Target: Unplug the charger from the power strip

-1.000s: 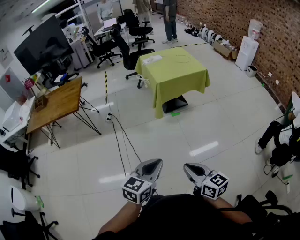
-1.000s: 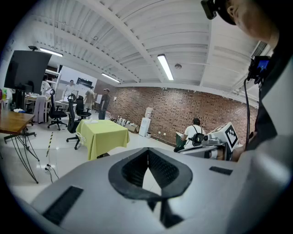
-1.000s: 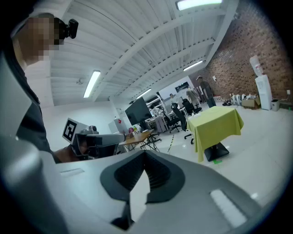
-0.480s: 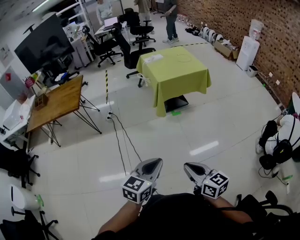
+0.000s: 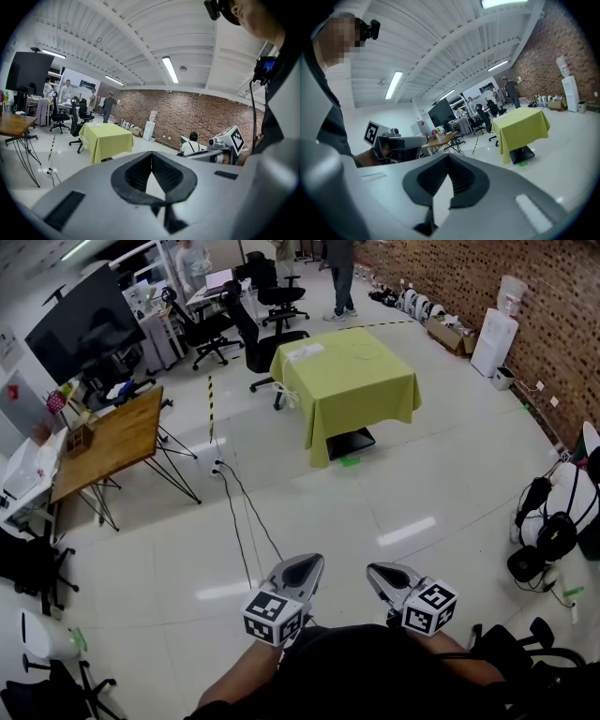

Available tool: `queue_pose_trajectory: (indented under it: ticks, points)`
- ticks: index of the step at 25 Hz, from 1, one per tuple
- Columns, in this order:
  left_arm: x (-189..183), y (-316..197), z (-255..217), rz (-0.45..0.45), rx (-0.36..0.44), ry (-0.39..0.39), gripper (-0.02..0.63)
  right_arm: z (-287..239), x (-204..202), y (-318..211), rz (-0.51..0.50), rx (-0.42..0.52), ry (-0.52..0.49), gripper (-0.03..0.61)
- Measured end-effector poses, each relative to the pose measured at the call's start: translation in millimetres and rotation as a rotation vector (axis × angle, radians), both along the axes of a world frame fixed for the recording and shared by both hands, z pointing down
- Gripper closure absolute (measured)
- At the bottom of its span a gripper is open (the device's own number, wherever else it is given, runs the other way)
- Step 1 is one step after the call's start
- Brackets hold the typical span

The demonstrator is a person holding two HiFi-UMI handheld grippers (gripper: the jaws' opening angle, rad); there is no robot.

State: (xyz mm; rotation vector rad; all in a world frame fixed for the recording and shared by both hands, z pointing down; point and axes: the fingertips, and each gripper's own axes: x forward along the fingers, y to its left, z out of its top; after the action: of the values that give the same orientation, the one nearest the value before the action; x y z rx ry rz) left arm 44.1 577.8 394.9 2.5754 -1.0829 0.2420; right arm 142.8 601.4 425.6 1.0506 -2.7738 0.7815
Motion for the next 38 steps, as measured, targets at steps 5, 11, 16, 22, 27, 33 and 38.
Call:
queue_pose_trajectory:
  ticks: [5,11,16,22,27,33,38]
  points:
    - [-7.3,-0.5,1.2,-0.002,-0.002,0.012,0.606,1.8,-6.7,0.2,0.004,-0.006,0.006,0.575]
    - [-24.7,-0.2,6.0,0.002,0.001,0.011,0.606,6.0,-22.2,0.4,0.009,-0.015,0.017,0.575]
    - [-44.0,-0.8,6.9,0.008,0.006,0.013,0.606,7.3,-39.4,-0.6,0.022,-0.015,0.026,0.575]
    - [-74.2,-0.1,2.4,0.027,0.017,0.016,0.606,1.4,-65.8,-3.6,0.053,-0.009,0.033,0.575]
    - [-94.2,-2.6,5.3,0.039,0.008,0.015,0.606,2.6,-83.3,-3.5,0.062,-0.014,0.046,0.575]
    - [-98.9,-20.9,10.3,0.018,0.0,0.028,0.606,5.2,-83.6,-24.7,0.062,-0.018,0.052,0.575]
    - [-84.0,-52.6,13.2,0.004,-0.012,0.021,0.606,4.1,-69.1,-56.8,0.056,-0.009,0.036,0.575]
